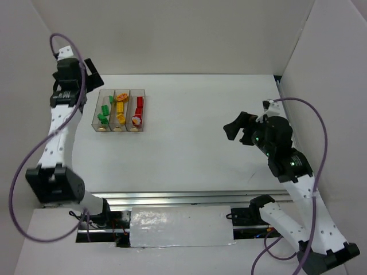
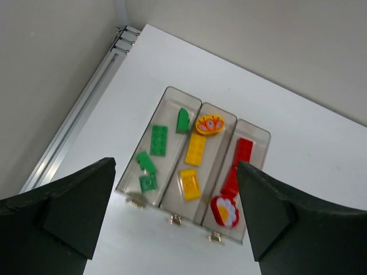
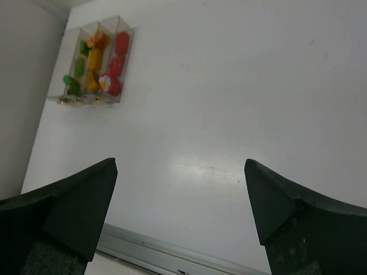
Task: Sort the legos into containers by color
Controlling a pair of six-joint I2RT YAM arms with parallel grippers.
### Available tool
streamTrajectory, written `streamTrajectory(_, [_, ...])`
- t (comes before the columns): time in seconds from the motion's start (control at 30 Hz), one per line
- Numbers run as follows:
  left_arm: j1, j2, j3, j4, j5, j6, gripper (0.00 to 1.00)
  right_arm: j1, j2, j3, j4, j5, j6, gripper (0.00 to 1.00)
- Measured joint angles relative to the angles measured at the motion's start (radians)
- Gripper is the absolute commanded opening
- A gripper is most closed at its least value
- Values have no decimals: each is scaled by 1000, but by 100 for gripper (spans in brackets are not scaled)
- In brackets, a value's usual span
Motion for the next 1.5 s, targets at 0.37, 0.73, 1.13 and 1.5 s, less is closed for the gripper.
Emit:
streamTrajectory(0.37, [-6,-978,-476,-178,60,-32,99,55,-235,315,-254,194,-32,100])
streamTrajectory(0.73, [-86,-1172,-520,-423,175,-31,99,56,-393,332,-426,220,-79,100])
streamTrajectory(1.13, [-93,-1242,-527,-477,112,-36,99,56,-418,324,-423,225,-76,100])
streamTrajectory(1.5, [-121,-1252,-554,-479,66,-36,100,56,-392,277,-405,181,-58,100])
